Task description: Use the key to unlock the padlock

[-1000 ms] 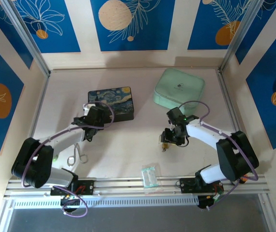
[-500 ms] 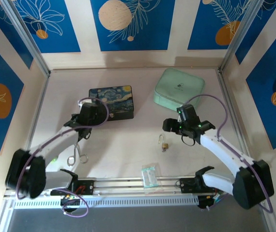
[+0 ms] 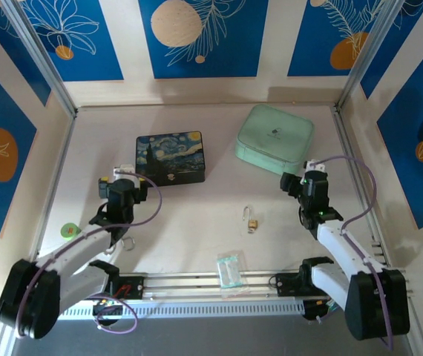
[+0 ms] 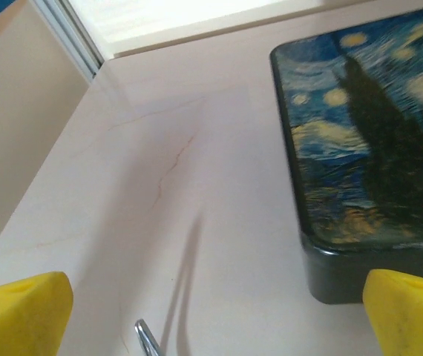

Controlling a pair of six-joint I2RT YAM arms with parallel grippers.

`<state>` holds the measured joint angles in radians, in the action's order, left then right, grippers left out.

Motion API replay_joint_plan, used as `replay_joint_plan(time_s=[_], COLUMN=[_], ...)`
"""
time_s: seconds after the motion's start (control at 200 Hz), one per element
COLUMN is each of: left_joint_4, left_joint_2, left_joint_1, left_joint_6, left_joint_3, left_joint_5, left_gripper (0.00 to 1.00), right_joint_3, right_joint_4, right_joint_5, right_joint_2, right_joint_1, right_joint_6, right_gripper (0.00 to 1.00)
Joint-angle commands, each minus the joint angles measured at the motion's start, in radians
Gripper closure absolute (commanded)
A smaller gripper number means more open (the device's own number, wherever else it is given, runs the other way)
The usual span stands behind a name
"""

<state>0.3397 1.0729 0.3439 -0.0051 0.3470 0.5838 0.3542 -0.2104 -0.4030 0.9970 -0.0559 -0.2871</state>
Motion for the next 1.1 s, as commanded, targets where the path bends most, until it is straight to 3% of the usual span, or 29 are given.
replay_joint_plan(time_s=[0.0,0.075,0.165,0.255,0.365,0.48,0.575,0.675,0.735,0.785,0.82,0.84,0.92,1.096], left_joint_4=[0.297,0.395,0.487,0.492,0.52,0.778,0.87,0.77,0.758,0.718,0.703,0.68,0.653,0.652], left_joint_2=[0.1,0.17,0.233,0.265,0.3,0.436,0.513,0.483,0.492,0.491,0.493,0.491,0.496,0.494], left_joint_1=[-0.09,-0.135,-0.182,-0.201,-0.231,-0.307,-0.309,-0.307,-0.306,-0.302,-0.292,-0.286,-0.263,-0.261], left_joint_6=[0.056,0.052,0.024,0.01,0.01,-0.034,-0.024,-0.026,-0.013,-0.009,-0.002,0.0,0.013,0.013], left_joint_3=[-0.061,-0.066,-0.06,-0.039,-0.029,-0.088,-0.096,-0.07,-0.056,-0.036,-0.024,-0.016,0.004,0.004], left_joint_5=[-0.091,-0.175,-0.261,-0.275,-0.306,-0.408,-0.433,-0.437,-0.458,-0.453,-0.429,-0.412,-0.361,-0.36], left_gripper=[0.01,0.01,0.01,0.01,0.01,0.01,0.01,0.01,0.0,0.01,0.01,0.01,0.01,0.01], right_joint_3=[-0.051,-0.013,-0.028,-0.047,-0.016,-0.018,-0.02,0.003,0.048,0.045,0.05,0.049,0.049,0.047], right_joint_4=[-0.293,-0.284,-0.404,-0.531,-0.543,-0.629,-0.698,-0.745,-0.622,-0.648,-0.616,-0.62,-0.621,-0.63], right_joint_5=[0.041,0.058,0.063,0.074,0.1,0.111,0.119,0.108,0.12,0.166,0.167,0.168,0.158,0.157], right_joint_2=[0.124,0.177,0.223,0.272,0.319,0.393,0.455,0.536,0.521,0.531,0.521,0.522,0.523,0.523], right_joint_1=[0.056,0.052,0.036,0.033,0.029,0.02,0.008,0.0,0.003,0.03,0.031,0.031,0.027,0.026], right_joint_6=[0.021,0.05,0.08,0.1,0.122,0.149,0.168,0.177,0.172,0.16,0.159,0.159,0.161,0.163], right_gripper=[0.22,0.21,0.21,0.21,0.2,0.2,0.2,0.18,0.17,0.16,0.1,0.0,0.01,0.01])
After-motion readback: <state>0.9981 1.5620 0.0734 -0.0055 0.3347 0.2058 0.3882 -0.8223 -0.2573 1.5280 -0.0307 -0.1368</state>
